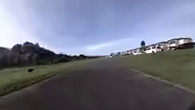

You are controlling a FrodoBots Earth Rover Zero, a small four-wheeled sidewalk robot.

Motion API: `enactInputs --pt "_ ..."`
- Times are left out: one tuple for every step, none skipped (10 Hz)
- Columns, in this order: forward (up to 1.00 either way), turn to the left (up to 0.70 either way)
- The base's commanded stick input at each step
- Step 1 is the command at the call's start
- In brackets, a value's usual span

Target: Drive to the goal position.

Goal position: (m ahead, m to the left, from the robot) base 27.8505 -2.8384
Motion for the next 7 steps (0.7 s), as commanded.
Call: enactInputs --pt "1.00 0.00" --pt "1.00 0.00" --pt "1.00 0.00" --pt "1.00 0.00" --pt "1.00 0.00" --pt "1.00 0.00" --pt "1.00 0.00"
